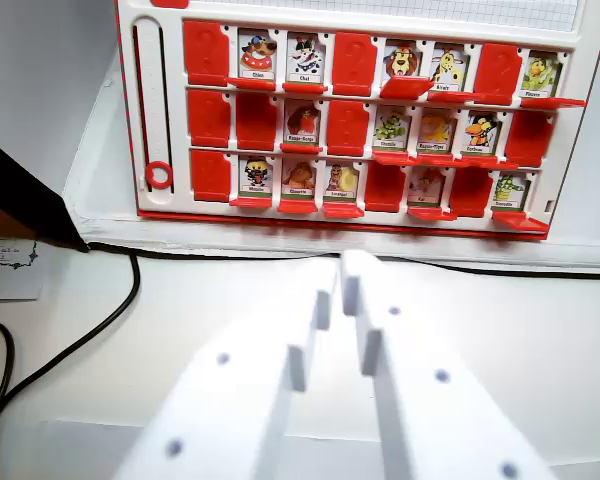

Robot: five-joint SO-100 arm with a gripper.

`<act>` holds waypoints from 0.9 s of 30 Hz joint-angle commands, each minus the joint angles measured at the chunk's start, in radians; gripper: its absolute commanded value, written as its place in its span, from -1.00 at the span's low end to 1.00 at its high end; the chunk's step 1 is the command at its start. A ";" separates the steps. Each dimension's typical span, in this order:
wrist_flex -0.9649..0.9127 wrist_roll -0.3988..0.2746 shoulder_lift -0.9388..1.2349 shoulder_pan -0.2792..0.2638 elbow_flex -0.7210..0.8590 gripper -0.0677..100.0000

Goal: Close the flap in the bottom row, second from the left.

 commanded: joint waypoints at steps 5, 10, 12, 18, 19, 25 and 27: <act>-0.206 0.020 -0.080 -0.026 0.069 -1.00; -0.341 0.012 -0.115 -0.035 0.192 -1.00; -0.416 0.017 -0.137 -0.037 0.242 -1.00; -0.703 0.025 -0.282 -0.048 0.374 -1.00; -0.744 0.025 -0.319 -0.049 0.383 -1.00; -0.902 0.046 -0.531 -0.058 0.377 -1.00; -0.933 0.051 -0.583 -0.072 0.371 -1.00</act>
